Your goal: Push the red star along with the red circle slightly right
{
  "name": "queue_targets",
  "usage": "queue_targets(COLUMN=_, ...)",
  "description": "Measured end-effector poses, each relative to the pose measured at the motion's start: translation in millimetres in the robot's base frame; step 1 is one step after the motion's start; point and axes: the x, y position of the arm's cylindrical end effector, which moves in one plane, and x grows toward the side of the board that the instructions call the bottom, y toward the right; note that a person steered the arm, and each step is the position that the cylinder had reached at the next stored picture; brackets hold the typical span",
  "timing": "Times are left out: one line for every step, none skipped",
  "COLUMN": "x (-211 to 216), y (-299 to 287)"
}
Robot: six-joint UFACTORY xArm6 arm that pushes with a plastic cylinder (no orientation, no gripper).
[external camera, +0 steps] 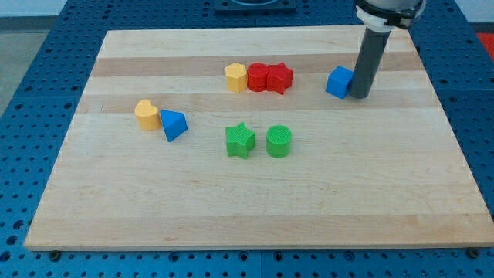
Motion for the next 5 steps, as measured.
queue_targets(x=-7, y=0)
queue_targets(x=-13, y=0)
queue_targets(x=-17, y=0)
queue_targets(x=-17, y=-1)
queue_targets(x=-17, y=-3)
